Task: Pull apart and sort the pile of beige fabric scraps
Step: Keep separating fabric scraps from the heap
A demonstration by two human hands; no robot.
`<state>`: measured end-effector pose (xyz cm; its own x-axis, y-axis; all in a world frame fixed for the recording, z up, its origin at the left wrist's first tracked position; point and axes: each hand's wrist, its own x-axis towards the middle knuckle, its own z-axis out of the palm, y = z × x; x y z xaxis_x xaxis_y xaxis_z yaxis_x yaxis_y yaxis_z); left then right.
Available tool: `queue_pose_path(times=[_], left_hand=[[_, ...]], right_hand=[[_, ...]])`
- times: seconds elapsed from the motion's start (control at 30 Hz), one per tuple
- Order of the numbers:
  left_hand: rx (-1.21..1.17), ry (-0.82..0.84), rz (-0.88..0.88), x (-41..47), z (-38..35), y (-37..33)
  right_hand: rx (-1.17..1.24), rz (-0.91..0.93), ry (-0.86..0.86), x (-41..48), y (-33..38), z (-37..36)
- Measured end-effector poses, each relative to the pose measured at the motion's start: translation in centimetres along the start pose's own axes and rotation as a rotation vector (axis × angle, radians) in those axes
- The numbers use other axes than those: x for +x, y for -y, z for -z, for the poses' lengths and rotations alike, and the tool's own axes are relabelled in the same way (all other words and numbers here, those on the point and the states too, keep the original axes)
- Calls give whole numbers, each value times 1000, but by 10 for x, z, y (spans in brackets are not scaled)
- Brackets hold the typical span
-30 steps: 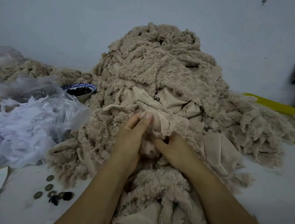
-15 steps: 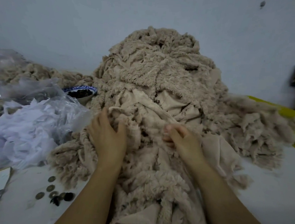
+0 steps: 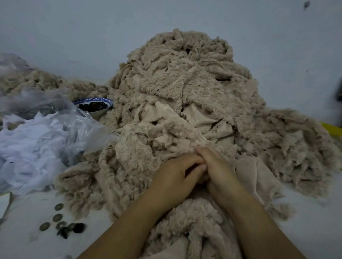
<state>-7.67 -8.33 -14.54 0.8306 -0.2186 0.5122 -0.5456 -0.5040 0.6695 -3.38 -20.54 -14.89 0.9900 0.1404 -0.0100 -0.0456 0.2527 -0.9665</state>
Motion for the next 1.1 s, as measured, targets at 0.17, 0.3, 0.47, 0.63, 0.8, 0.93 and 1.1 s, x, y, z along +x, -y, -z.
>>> queue_pose_path(times=[0.17,0.3,0.47,0.63,0.8,0.93,1.1], left_hand=[[72,18,157,1,4,9],[430,-21,249,3,17,24],[79,-422,376,3,34,32],[-228,-503,318,3,25,15],[-339,-424,279,4,26,6],[-122,-277,85,2,18,6],[35,-172,-22,1,12,7]], right_hand=[[382,15,-66,-1,19,2],[642,74,-130,1,31,19],[684,36,-229,5,32,42],[331,131,-309,4,24,23],[-569,223,-369,-8,15,13],[-837,449,-528,-8,9,0],[-339,260,-40,-19,10,-13]])
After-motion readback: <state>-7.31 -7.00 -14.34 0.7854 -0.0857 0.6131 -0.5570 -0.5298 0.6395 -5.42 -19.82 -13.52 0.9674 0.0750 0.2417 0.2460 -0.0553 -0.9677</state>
